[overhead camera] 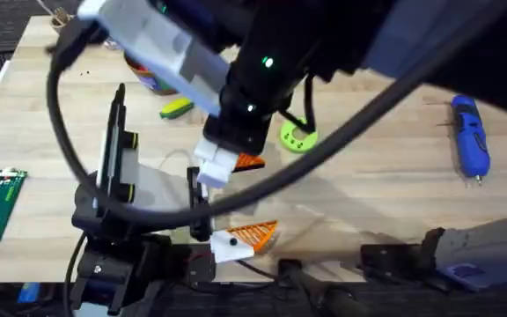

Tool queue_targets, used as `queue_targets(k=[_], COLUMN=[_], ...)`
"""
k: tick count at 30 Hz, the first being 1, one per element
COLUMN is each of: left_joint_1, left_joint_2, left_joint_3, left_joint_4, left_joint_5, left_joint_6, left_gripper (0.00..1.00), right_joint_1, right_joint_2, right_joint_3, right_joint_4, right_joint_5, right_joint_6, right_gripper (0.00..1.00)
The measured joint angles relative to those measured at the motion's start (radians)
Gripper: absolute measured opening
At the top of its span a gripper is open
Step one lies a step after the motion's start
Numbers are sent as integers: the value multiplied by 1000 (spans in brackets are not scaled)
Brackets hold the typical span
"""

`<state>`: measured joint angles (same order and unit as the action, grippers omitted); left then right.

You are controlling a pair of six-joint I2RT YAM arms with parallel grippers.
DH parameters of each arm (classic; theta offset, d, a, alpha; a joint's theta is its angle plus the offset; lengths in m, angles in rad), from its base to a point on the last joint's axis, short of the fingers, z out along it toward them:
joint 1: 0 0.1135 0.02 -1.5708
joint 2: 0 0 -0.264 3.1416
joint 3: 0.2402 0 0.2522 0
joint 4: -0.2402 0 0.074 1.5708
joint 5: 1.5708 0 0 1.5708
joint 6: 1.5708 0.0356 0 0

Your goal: Pick up the gripper from the table and insert it into the empty holder that is missing its gripper. Then pick up a screw, insert it into the mounting hole, and use the screwdriver to tighten it. Finally, clean up the table by picking up the vegetable and placing it into the bucket.

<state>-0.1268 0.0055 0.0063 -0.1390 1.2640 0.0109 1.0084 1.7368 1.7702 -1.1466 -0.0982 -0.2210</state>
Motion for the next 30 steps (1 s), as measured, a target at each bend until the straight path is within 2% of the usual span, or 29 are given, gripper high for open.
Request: queue_targets(k=[5, 13, 16, 20, 21, 22, 23, 26, 27, 30], left_joint_1=[0, 0, 0, 0, 0, 0, 0, 0, 0, 0], left_joint_2=[0, 0, 0, 0, 0, 0, 0, 0, 0, 0], left_joint_3=[0, 0, 0, 0, 0, 0, 0, 0, 0, 0], left_joint_4=[0, 0, 0, 0, 0, 0, 0, 0, 0, 0], left_joint_5=[0, 0, 0, 0, 0, 0, 0, 0, 0, 0], left_joint_6=[0, 0, 0, 3, 3, 3, 4, 8, 8, 8], left_gripper=[993, 993, 992, 853, 781, 664, 488, 47, 15, 5], right_joint_1=[-70, -243, -281, -320, -330, -343, -358, -420, -444, -523], right_joint_2=[-34, -42, -41, -39, -39, -39, -39, -40, -40, -44], right_joint_3=[6, 20, 20, 20, 20, 20, 20, 20, 20, 20], right_joint_4=[39, 92, 103, 121, 121, 120, 116, 96, 91, 63], right_joint_5=[0, 0, 0, 0, -1, 0, 0, 0, -1, 0], right_joint_6=[8, 95, 110, 125, 133, 142, 150, 176, 185, 198], right_gripper=[955, 961, 961, 962, 962, 962, 962, 963, 964, 964])
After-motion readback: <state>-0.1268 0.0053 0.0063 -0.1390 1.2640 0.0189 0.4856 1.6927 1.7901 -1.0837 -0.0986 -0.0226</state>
